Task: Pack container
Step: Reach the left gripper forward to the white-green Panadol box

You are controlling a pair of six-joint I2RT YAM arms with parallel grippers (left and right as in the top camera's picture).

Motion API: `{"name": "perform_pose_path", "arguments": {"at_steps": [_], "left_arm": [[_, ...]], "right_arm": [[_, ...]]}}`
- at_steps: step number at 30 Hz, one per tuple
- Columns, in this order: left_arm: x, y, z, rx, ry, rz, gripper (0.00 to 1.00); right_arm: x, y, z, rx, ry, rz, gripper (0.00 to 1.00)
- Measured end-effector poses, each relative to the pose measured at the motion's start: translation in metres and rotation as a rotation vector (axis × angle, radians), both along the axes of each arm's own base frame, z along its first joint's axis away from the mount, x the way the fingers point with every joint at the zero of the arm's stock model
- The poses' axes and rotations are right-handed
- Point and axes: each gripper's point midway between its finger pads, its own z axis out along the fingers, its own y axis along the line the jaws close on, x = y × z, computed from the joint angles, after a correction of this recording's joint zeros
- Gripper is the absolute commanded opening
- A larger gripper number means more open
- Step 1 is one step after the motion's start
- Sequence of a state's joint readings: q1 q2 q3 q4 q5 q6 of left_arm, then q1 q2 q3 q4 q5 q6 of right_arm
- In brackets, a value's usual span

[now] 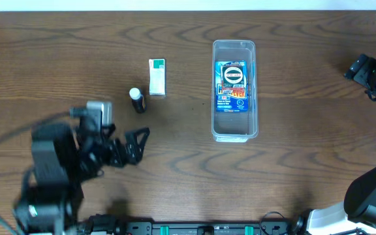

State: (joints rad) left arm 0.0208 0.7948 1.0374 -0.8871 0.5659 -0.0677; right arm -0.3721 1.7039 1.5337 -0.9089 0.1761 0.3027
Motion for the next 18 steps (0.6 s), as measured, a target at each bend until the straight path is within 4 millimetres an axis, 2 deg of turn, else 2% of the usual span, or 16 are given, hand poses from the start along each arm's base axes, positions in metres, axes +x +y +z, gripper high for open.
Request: {"name": "perform_pose_path", "arguments": {"at_steps": [2, 6, 10, 14, 18], "left_arm": [[0.015, -0.001, 0.016, 0.011, 0.038, -0.018, 0.98], [0.038, -0.007, 0.030, -0.016, 0.055, -0.050, 0.98], [0.050, -0.016, 0.030, 0.008, 0.072, -0.069, 0.98], [0.054, -0.026, 0.024, 0.115, 0.146, -0.051, 0.98], [0.072, -0.041, 0.019, 0.231, 0.210, -0.035, 0.98]], "right_arm": [[0.000, 0.000, 0.000, 0.000, 0.000, 0.000, 0.99], [0.000, 0.000, 0.000, 0.000, 0.000, 0.000, 0.99], [0.000, 0.000, 0.000, 0.000, 0.000, 0.000, 0.99], [0.000, 0.000, 0.000, 0.000, 0.000, 0.000, 0.99], [0.000, 0.000, 0.000, 0.000, 0.000, 0.000, 0.99]]}}
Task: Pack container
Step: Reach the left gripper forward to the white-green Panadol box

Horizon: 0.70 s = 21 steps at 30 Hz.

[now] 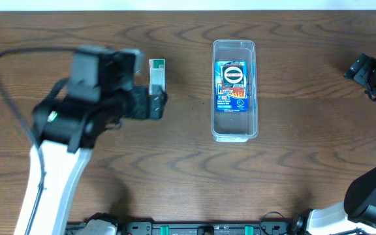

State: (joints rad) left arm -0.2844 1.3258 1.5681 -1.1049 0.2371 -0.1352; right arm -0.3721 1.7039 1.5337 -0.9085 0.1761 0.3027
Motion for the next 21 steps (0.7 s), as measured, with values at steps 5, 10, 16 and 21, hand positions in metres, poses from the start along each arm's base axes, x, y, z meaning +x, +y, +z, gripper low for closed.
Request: {"name": "perform_pose_path", "arguments": {"at_steps": [5, 10, 16, 21], "left_arm": [[0.040, -0.006, -0.012, 0.088, 0.091, 0.060, 0.98], [0.088, -0.014, -0.030, 0.143, 0.139, 0.084, 0.98], [0.128, -0.021, -0.056, 0.166, 0.124, 0.101, 0.98], [0.149, -0.023, -0.063, 0.157, 0.088, 0.115, 0.98]], "right_arm": [[0.000, 0.000, 0.000, 0.000, 0.000, 0.000, 0.99], [0.000, 0.000, 0.000, 0.000, 0.000, 0.000, 0.99], [0.000, 0.000, 0.000, 0.000, 0.000, 0.000, 0.99], [0.000, 0.000, 0.000, 0.000, 0.000, 0.000, 0.99]]}}
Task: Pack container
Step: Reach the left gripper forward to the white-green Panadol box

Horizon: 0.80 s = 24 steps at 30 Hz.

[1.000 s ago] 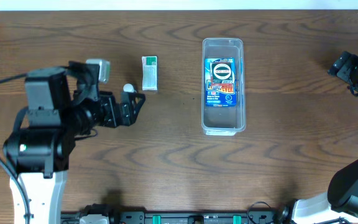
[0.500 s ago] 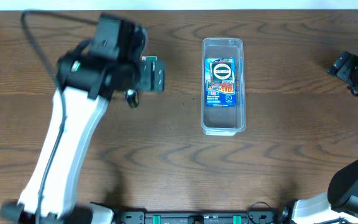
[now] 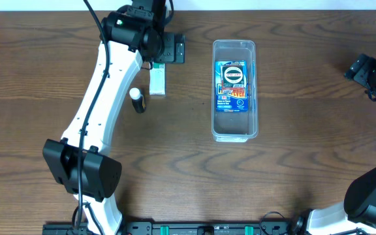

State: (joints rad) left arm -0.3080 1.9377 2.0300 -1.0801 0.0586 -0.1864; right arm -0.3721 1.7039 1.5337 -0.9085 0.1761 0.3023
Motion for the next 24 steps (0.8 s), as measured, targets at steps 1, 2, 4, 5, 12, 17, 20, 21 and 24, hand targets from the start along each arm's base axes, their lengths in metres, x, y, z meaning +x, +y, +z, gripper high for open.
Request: {"name": "perform_pose_path", "arguments": {"at_steps": [1, 2, 4, 5, 12, 17, 20, 21, 24], "left_arm": [[0.003, 0.001, 0.001, -0.004, -0.011, 0.004, 0.98], [0.006, 0.002, 0.003, -0.009, -0.023, 0.009, 0.98], [0.012, 0.006, 0.006, -0.018, -0.043, 0.018, 0.98], [0.014, 0.007, 0.006, -0.020, -0.048, 0.023, 0.98], [0.031, 0.008, -0.021, -0.020, -0.012, 0.054, 0.98], [0.039, 0.007, -0.074, 0.013, 0.090, 0.062, 0.98], [0.043, 0.008, -0.089, 0.026, 0.108, 0.069, 0.98], [0.043, 0.008, -0.089, 0.030, 0.106, 0.072, 0.98], [0.045, 0.012, -0.089, 0.047, 0.096, 0.085, 0.98]], "right_arm": [[0.000, 0.000, 0.000, 0.000, 0.000, 0.000, 0.99], [0.000, 0.000, 0.000, 0.000, 0.000, 0.000, 0.99], [0.000, 0.000, 0.000, 0.000, 0.000, 0.000, 0.99], [0.000, 0.000, 0.000, 0.000, 0.000, 0.000, 0.99], [0.000, 0.000, 0.000, 0.000, 0.000, 0.000, 0.99], [0.000, 0.000, 0.000, 0.000, 0.000, 0.000, 0.99], [0.000, 0.000, 0.000, 0.000, 0.000, 0.000, 0.99], [0.000, 0.000, 0.000, 0.000, 0.000, 0.000, 0.99], [0.000, 0.000, 0.000, 0.000, 0.000, 0.000, 0.99]]}}
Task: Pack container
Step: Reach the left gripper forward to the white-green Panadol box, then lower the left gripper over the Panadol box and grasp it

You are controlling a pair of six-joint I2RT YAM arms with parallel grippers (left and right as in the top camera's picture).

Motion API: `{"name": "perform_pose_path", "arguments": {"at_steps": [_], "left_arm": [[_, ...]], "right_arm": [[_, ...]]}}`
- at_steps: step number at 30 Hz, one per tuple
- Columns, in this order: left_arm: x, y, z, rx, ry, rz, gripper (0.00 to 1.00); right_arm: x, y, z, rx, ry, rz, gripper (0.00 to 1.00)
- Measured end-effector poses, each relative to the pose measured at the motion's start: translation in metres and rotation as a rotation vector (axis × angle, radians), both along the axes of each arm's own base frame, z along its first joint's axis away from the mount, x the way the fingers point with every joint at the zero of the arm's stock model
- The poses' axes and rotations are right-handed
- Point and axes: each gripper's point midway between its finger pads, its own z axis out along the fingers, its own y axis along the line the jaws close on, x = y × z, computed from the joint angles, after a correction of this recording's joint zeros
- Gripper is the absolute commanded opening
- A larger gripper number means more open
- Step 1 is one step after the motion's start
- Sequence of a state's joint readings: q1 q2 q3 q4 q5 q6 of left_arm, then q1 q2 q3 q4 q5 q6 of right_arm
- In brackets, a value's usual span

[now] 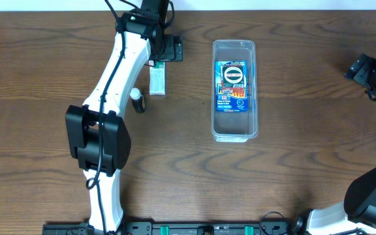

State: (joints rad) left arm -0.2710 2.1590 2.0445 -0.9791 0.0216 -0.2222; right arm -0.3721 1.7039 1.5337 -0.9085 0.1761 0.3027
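Observation:
A green and white box lies left of the clear container. My left gripper hangs over the box's far end, hiding it, and its jaws look spread, with nothing seen between them. A small white bottle with a black cap stands just left of the box's near end. A blue printed packet lies flat inside the container. My right gripper rests at the far right edge, away from everything; its jaws are too small to read.
My left arm reaches from its base diagonally up the table's left side, passing close by the bottle. The table's far edge lies just behind the left gripper. Right arm parts fill the bottom right corner.
My left gripper has shifted slightly down and left, settling over the box's far end. The arm's base joint now shows higher in view. Box, bottle, container and right arm are unchanged.
My left arm first sat folded low at the left with its jaws spread. Then it was over the bottle and box. Then it was stretched to the far edge beyond the box, and now sits over the box's far end. Nothing on the table has moved.

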Motion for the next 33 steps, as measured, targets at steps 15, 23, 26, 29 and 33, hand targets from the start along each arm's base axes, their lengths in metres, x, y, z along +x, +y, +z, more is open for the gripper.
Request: {"name": "perform_pose_path", "arguments": {"at_steps": [15, 23, 26, 29, 33], "left_arm": [[0.002, 0.010, -0.043, 0.036, 0.083, 0.051, 0.98], [0.003, 0.012, -0.043, 0.035, 0.083, 0.059, 0.98], [0.003, 0.012, -0.045, 0.035, 0.087, 0.059, 0.98], [0.002, 0.012, -0.052, 0.039, 0.101, 0.059, 0.98], [0.001, 0.013, -0.073, 0.051, 0.142, 0.059, 0.98]], "right_arm": [[0.000, 0.000, 0.000, 0.000, 0.000, 0.000, 0.99], [0.000, 0.000, 0.000, 0.000, 0.000, 0.000, 0.99], [0.000, 0.000, 0.000, 0.000, 0.000, 0.000, 0.99], [0.000, 0.000, 0.000, 0.000, 0.000, 0.000, 0.99], [0.000, 0.000, 0.000, 0.000, 0.001, 0.000, 0.99]]}}
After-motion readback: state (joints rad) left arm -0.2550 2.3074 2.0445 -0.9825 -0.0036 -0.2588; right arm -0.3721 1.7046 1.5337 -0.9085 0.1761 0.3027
